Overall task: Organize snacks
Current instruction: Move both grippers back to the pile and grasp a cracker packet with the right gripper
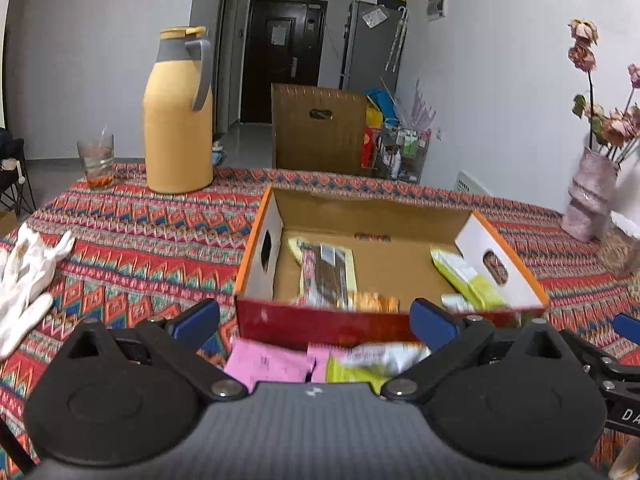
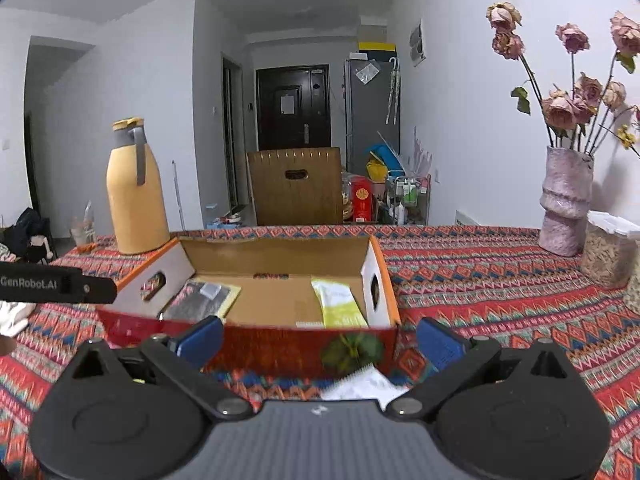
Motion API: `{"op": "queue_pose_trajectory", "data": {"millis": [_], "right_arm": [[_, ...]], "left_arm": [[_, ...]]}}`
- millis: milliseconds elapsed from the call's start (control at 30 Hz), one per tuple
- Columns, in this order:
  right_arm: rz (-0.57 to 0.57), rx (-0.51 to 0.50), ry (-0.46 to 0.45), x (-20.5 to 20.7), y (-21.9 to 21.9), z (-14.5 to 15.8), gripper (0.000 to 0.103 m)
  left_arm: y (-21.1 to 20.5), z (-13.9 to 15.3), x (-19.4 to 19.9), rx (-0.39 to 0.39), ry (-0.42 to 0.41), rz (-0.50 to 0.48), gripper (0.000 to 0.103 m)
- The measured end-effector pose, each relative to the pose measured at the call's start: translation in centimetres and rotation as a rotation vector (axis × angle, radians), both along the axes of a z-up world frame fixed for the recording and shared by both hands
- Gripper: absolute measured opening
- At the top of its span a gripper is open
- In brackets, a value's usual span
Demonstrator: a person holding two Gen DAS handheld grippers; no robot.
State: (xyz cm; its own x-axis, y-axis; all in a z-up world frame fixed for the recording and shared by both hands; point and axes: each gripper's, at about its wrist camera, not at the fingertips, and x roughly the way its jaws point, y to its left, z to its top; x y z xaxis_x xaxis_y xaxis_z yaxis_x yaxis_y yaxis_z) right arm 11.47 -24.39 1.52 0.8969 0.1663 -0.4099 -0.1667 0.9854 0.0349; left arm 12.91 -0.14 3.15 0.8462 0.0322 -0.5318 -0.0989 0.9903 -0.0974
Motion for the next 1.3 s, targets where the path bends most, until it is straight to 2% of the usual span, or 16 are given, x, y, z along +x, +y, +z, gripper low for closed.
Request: {"op": "queue_pose_trajectory", "data": {"millis": [267,467,633,767,967,1033,1100,1133,1300], "right_arm": [[-0.018,-0.011,0.048,-3.9,-1.8,-2.0,0.103],[-0.036,-0.033,0.113,-6.5,-3.1,-4.7,0.103],[-0.046,-0.064,0.163,-7.3,-3.8,-6.3,0.099],[-0.033,-0.076,0.182,-6.8,-3.7,-6.7,0.089],[0.019,-0.117,0.227,-5.3,-2.7,-7.3,0.069],[0.029,-0.121,0.252,-4.6,-2.6,-7.6,0.059],[0.042,-0.105,0.256,-4.4,-2.6,-7.6,0.055],[0.049,-0.103,0.256,-4.4,-2.6,-7.5,0.049],[0.060,-0.087,0.245,-5.2,-2.4,-7.6,0.040]], "left_arm": [[0.3,-2.6,-3.6,-0.018,0.058,-0.026,0.103],[1.0,-4.7,-5.5,-0.022,0.105,-0.031,0.103],[1.1,-5.4,-6.3,-0.025,0.127,-0.035,0.103],[0.8,-5.4,-6.4,-0.021,0.129,-0.043,0.103],[0.5,-5.7,-6.4,-0.015,0.140,-0.044,0.103],[0.5,-5.7,-6.5,-0.015,0.141,-0.044,0.103],[0.5,-5.7,-6.6,-0.013,0.141,-0.042,0.103],[0.6,-5.7,-6.6,-0.014,0.142,-0.040,0.103],[0.5,-5.7,-6.8,-0.014,0.144,-0.040,0.103]]}}
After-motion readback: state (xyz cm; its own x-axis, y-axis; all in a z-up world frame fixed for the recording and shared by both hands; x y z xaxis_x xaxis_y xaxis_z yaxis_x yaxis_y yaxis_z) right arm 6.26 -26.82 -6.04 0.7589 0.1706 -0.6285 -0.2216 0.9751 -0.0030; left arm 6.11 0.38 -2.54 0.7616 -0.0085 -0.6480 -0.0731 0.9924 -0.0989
